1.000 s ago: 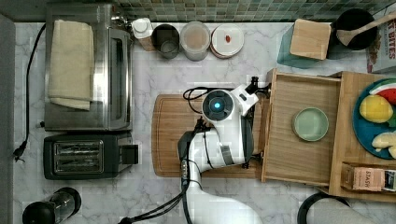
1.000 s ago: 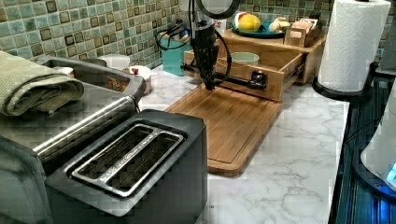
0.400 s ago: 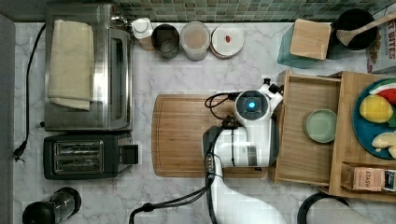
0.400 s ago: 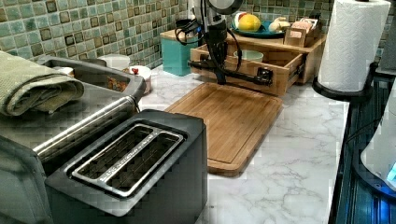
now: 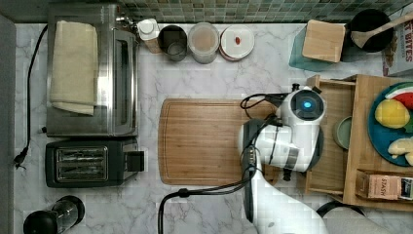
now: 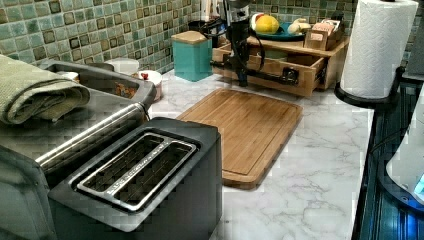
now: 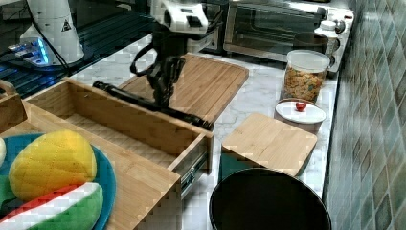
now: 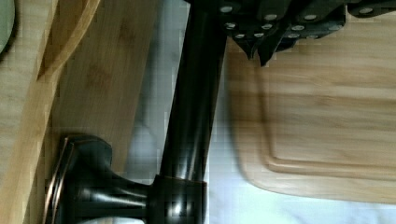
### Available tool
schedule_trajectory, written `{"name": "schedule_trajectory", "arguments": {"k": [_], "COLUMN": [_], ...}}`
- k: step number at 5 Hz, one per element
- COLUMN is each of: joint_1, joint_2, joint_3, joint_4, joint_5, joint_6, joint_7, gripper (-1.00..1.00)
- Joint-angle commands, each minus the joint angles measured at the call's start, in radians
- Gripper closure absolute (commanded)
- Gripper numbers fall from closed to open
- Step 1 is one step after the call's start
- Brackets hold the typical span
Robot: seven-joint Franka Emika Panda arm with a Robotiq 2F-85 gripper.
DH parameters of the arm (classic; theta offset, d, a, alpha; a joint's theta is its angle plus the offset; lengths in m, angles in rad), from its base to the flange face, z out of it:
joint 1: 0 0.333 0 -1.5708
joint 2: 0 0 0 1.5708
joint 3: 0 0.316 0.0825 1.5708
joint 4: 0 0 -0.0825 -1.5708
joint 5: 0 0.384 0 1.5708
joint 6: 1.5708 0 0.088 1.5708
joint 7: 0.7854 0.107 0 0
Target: Close the drawer.
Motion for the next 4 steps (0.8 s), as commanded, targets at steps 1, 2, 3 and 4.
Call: {"name": "schedule_trajectory", "arguments": {"k": [1,2,3,4], "joint_1": [-0.212,-0.26,-0.211,-0.206], "joint_2": [0.037,0.066,0.039,0.039], "joint_3": [-0.153,-0.15,-0.19,-0.196], "joint_4": [0.215,0.195,0.212,0.212], "joint_5": [0.031,0.047,-0.054,-0.051], "joint_6": [0.061,0.214,0.108,0.108], "joint_7": [-0.181,-0.243,-0.122,-0.124], "gripper": [1.0,1.0,1.0,1.0]}}
